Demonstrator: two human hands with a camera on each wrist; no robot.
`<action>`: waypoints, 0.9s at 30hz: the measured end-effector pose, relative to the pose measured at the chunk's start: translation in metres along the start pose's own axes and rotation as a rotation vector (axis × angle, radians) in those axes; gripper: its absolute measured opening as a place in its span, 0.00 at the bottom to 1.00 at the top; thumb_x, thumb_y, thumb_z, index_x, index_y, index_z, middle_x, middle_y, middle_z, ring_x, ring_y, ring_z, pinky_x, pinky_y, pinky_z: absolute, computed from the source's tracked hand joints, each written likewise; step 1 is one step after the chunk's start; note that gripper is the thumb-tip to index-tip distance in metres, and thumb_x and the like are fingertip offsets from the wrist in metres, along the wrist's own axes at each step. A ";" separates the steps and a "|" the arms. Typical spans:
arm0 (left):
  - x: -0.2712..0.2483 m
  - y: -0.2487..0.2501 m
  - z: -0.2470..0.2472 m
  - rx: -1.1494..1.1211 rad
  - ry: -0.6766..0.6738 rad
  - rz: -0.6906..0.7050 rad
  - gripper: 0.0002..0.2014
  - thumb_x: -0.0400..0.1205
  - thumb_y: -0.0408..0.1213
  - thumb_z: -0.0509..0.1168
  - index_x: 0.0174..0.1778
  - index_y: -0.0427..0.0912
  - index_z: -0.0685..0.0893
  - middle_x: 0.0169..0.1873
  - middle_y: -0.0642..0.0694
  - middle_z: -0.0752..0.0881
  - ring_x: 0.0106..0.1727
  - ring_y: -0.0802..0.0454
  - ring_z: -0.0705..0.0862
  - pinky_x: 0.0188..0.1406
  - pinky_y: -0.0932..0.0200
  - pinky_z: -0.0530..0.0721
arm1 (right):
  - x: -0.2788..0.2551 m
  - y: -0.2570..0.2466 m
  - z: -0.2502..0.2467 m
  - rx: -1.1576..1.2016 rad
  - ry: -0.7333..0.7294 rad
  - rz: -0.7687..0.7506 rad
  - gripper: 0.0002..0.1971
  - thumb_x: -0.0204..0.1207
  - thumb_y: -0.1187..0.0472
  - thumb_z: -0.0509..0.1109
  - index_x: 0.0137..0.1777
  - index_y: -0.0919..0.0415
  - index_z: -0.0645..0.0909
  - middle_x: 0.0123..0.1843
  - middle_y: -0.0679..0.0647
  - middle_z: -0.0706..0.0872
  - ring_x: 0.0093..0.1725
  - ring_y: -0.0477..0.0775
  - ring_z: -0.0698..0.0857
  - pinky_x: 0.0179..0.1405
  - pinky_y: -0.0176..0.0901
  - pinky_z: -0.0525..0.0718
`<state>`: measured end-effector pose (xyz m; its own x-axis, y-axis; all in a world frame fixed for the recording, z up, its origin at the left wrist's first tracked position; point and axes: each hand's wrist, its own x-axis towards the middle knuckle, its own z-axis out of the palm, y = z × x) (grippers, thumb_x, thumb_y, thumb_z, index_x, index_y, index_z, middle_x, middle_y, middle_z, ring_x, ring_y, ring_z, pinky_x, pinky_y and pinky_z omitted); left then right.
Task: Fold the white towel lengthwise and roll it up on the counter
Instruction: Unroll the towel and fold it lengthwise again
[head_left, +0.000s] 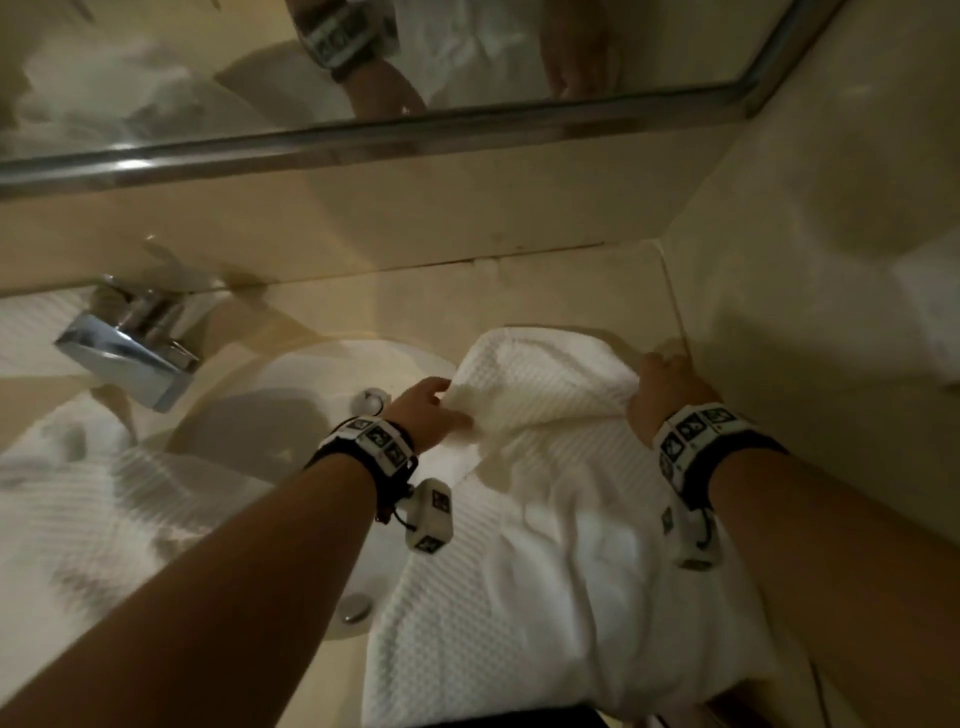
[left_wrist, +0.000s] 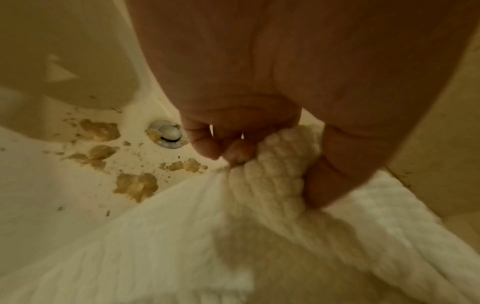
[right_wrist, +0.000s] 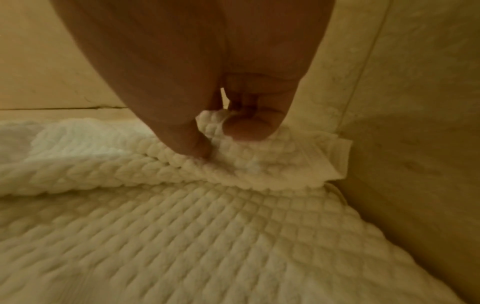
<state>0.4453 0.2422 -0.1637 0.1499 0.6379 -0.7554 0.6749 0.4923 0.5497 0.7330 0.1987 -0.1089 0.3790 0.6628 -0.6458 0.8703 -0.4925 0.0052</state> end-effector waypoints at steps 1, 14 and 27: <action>-0.001 0.005 -0.001 0.064 -0.055 0.005 0.25 0.77 0.41 0.77 0.70 0.50 0.81 0.57 0.47 0.88 0.53 0.49 0.87 0.53 0.54 0.86 | -0.001 -0.002 -0.003 -0.033 0.021 -0.018 0.26 0.83 0.53 0.61 0.80 0.57 0.69 0.80 0.61 0.67 0.70 0.66 0.78 0.68 0.58 0.80; -0.025 0.087 -0.102 -0.032 0.064 0.141 0.18 0.73 0.53 0.81 0.49 0.43 0.90 0.37 0.49 0.93 0.36 0.52 0.89 0.39 0.58 0.83 | 0.014 -0.021 -0.081 0.294 0.771 -0.174 0.15 0.83 0.61 0.62 0.68 0.59 0.77 0.75 0.64 0.71 0.60 0.71 0.80 0.62 0.58 0.79; 0.014 -0.012 -0.050 -0.019 0.532 -0.242 0.46 0.76 0.59 0.73 0.86 0.48 0.60 0.80 0.36 0.69 0.76 0.31 0.75 0.74 0.35 0.78 | 0.006 -0.014 -0.023 0.038 0.175 -0.235 0.27 0.85 0.51 0.56 0.83 0.53 0.65 0.86 0.56 0.63 0.80 0.61 0.69 0.78 0.53 0.71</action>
<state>0.4028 0.2750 -0.1627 -0.3938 0.7134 -0.5796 0.6306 0.6685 0.3943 0.7307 0.2223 -0.0956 0.2199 0.8466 -0.4847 0.9295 -0.3326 -0.1591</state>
